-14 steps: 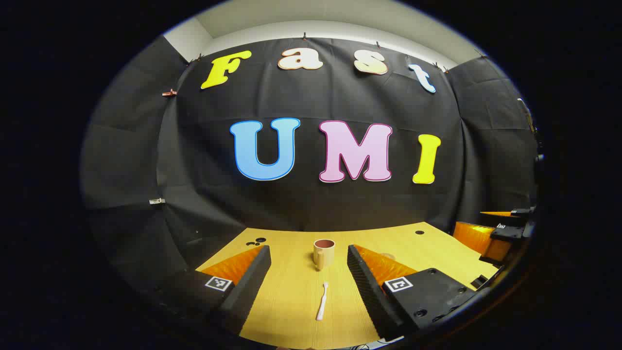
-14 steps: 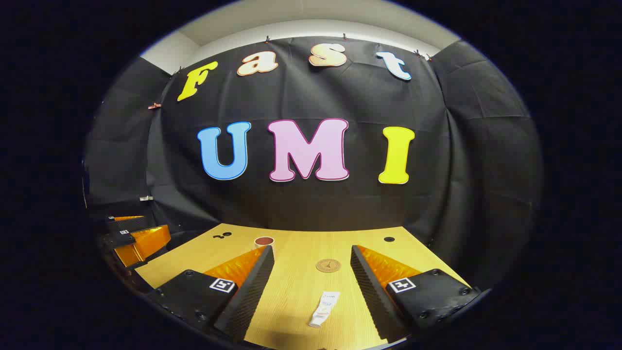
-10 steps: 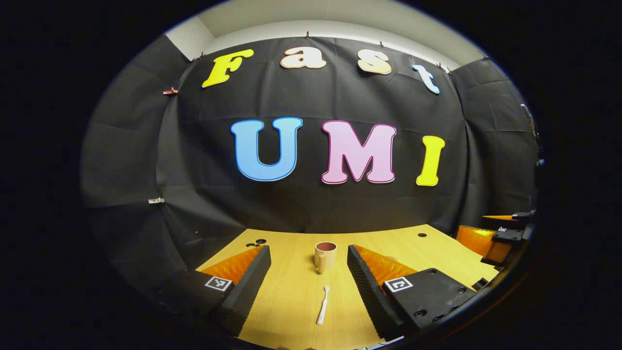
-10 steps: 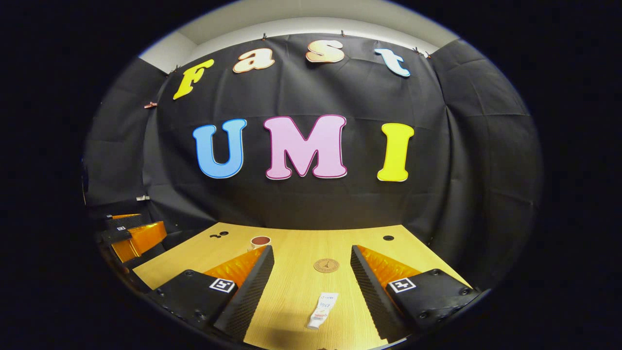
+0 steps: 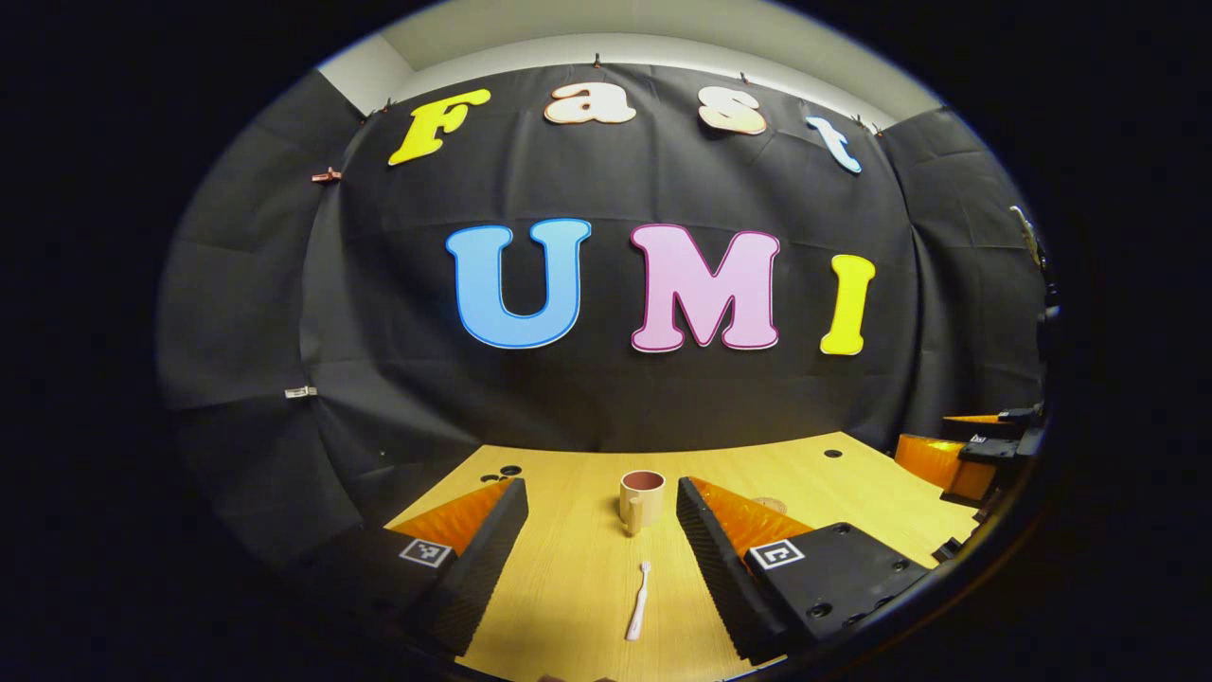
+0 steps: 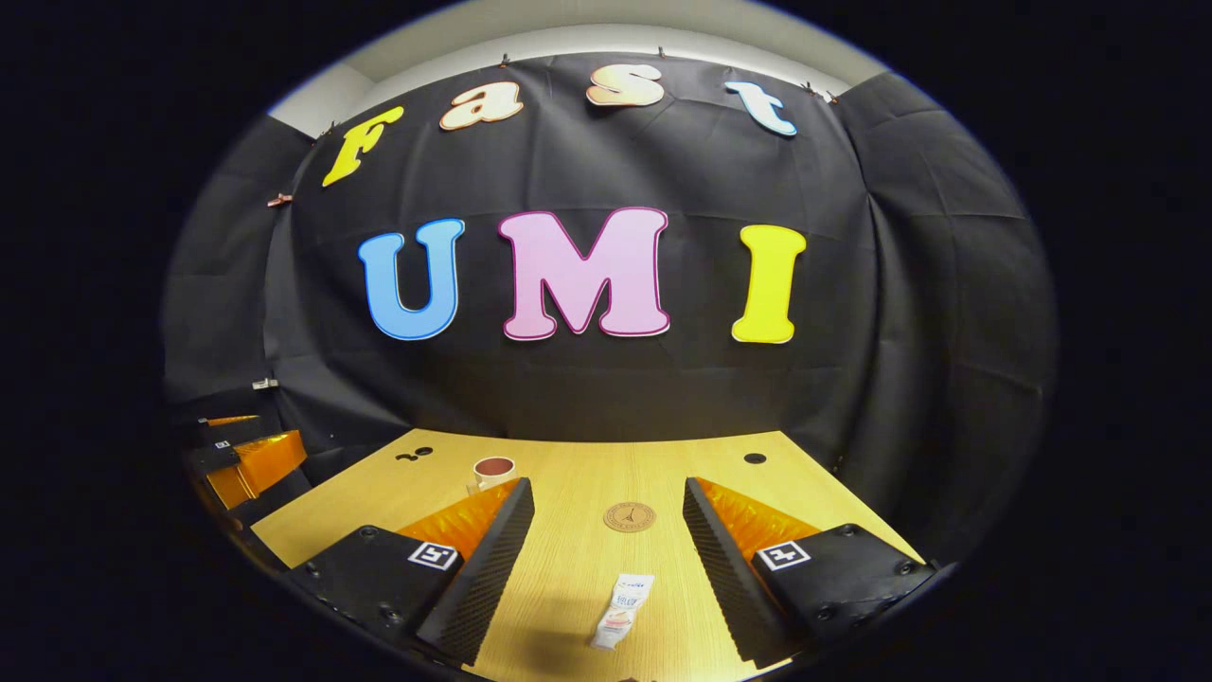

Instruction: Put the toothbrush and toothpaste on the desktop into the cup, then pick up the cup and place it on the coaster on the desktop.

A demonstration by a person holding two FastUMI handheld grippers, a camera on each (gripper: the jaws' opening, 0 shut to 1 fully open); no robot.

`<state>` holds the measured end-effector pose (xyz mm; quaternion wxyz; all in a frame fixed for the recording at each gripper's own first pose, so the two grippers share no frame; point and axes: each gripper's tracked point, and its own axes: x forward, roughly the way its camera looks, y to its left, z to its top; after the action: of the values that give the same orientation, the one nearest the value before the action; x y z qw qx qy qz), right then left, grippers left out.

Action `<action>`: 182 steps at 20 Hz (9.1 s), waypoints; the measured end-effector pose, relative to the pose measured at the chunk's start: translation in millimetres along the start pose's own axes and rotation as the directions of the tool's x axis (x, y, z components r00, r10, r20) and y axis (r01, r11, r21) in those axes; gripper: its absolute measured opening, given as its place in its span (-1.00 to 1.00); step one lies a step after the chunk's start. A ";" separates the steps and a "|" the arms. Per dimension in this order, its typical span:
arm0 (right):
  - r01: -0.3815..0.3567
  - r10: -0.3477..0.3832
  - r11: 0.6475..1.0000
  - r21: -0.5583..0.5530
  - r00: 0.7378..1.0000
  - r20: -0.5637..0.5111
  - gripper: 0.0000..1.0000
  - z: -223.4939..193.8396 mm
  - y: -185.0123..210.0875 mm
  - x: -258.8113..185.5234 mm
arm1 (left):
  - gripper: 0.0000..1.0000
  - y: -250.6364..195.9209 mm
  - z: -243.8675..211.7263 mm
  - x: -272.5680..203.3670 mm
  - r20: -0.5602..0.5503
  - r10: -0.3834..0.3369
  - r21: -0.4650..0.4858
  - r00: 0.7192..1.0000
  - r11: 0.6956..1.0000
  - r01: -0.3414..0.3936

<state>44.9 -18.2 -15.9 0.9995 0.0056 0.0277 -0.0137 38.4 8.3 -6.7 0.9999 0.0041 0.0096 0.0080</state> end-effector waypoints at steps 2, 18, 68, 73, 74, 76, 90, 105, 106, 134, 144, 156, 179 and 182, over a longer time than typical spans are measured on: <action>0.001 -0.001 1.000 0.001 1.000 -0.010 0.94 -1.5 -2.1 4.6 | 0.96 -1.5 -1.7 3.6 -0.005 0.000 -0.001 1.000 1.000 0.000; -0.047 0.039 0.999 -0.023 0.961 -0.273 0.95 -85.8 -0.9 61.1 | 0.96 0.7 -38.9 13.3 -0.120 0.088 -0.009 0.989 0.996 -0.090; 0.094 -0.065 0.995 -0.019 0.516 -0.854 -0.43 -282.2 -31.0 92.3 | 0.98 22.0 -135.1 27.9 -0.421 0.153 -0.003 0.894 0.985 -0.170; 0.057 -0.058 0.998 -0.032 0.562 -0.825 -0.45 -265.1 -34.5 91.2 | 0.99 22.6 -143.2 45.9 -0.445 0.130 -0.025 0.886 0.987 -0.157; 0.056 -0.055 0.998 -0.028 0.573 -0.818 -0.45 -259.6 -35.4 90.3 | 0.99 18.9 -145.6 50.9 -0.449 0.115 -0.020 0.886 0.990 -0.139; 0.040 -0.051 0.999 -0.034 0.597 -0.800 -0.45 -249.2 -36.9 91.2 | 0.99 11.3 -152.5 61.0 -0.471 0.081 -0.021 0.878 0.995 -0.103; -0.052 0.004 0.998 -0.046 0.713 -0.701 -0.45 -190.5 -40.9 91.0 | 0.97 -23.3 -277.8 113.6 -0.803 -0.032 0.013 0.596 0.997 0.072; -0.085 0.064 0.996 0.001 0.744 -0.665 -0.45 -174.0 -24.5 107.6 | -0.67 -32.9 -295.8 121.0 -0.892 -0.053 -0.008 0.450 0.995 0.102; -0.088 0.068 0.996 0.003 0.746 -0.663 -0.45 -172.3 -23.3 109.5 | -0.75 -33.6 -296.4 120.8 -0.890 -0.057 -0.012 0.452 0.995 0.102; -0.250 0.231 0.968 -0.028 0.928 -0.293 -0.46 -27.9 134.8 283.1 | -0.87 -1.5 -147.3 116.2 -0.599 -0.205 -0.267 0.774 0.962 0.048; -0.333 0.330 0.943 0.005 0.932 -0.149 -0.46 -30.8 221.5 349.1 | -0.88 25.4 -81.5 117.2 -0.361 -0.255 -0.329 0.897 0.935 0.133; -0.333 0.332 0.943 0.006 0.938 -0.103 -0.55 -87.5 232.6 390.7 | -0.88 26.9 -56.3 116.9 -0.264 -0.250 -0.300 0.932 0.939 0.167; -0.180 0.175 0.984 -0.011 0.967 -0.183 0.94 -90.5 67.8 323.1 | -0.88 -34.8 -14.8 234.3 -0.057 -0.258 -0.283 0.964 0.931 0.232; -0.136 0.129 0.991 -0.018 0.972 -0.195 0.94 -95.9 37.9 313.2 | -0.88 -42.9 -6.6 266.3 -0.002 -0.252 -0.245 0.968 0.938 0.244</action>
<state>353.2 12.3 -128.5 0.9907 -0.0070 0.1245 0.0541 305.1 -30.2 -18.7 0.9856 -0.1195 0.0256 -0.1168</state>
